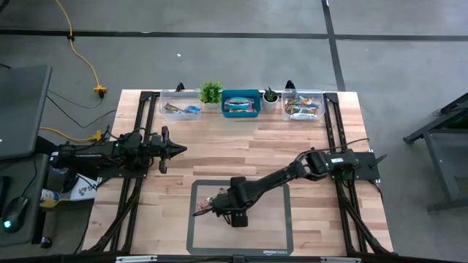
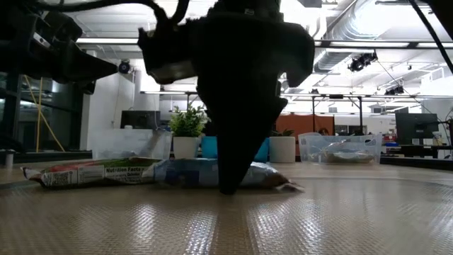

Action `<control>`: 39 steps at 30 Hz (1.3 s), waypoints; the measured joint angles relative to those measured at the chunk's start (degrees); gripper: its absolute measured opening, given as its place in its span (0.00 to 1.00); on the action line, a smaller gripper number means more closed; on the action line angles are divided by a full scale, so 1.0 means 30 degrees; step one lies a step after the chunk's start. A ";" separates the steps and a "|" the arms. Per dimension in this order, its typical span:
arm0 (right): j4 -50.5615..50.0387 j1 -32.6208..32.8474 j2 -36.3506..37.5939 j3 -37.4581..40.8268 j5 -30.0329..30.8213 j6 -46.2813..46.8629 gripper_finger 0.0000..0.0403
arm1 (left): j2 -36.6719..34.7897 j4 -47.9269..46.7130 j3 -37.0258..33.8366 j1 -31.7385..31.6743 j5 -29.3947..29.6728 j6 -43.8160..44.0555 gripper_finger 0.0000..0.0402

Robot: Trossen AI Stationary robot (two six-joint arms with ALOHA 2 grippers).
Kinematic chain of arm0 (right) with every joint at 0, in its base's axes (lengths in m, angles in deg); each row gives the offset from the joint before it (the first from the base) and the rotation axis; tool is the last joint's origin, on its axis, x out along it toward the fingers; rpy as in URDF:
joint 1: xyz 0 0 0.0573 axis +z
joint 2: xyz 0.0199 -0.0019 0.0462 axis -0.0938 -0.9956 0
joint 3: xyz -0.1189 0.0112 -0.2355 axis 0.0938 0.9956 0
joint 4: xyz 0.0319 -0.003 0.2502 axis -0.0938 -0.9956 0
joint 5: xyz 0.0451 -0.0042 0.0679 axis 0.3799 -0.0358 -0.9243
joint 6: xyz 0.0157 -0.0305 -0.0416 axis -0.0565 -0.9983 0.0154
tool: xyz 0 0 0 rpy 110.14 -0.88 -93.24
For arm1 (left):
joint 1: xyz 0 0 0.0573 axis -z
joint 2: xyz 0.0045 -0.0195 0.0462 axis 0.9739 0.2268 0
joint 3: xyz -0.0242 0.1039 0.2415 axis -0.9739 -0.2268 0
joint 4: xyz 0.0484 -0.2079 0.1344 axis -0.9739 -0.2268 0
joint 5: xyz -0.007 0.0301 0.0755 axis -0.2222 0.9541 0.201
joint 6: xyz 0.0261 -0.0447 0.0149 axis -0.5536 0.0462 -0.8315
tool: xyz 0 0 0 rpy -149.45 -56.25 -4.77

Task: Pick and place Granola Bars by type
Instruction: Put the blue granola bar into the left transparent bin

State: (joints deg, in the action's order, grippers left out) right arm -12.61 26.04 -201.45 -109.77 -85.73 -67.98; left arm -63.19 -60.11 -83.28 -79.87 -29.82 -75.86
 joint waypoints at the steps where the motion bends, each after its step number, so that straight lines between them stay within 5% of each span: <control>1: 0.0038 0.0024 0.0025 0.0161 0.0022 0.0164 0.56 | -0.0007 -0.0002 -0.0006 -0.0002 0.0001 -0.0006 0.00; 15: 0.1686 0.0019 0.0069 0.1300 0.0718 0.0833 0.51 | -0.0007 -0.0002 0.0000 0.0004 0.0002 -0.0006 0.00; 39: 0.0988 -0.0078 0.0089 0.0667 0.0166 0.0760 0.16 | -0.0007 -0.0002 0.0000 -0.0002 0.0002 -0.0007 0.00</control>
State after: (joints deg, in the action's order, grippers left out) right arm -9.64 25.80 -201.18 -107.77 -85.23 -65.70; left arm -63.21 -60.12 -83.28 -79.87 -29.81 -75.89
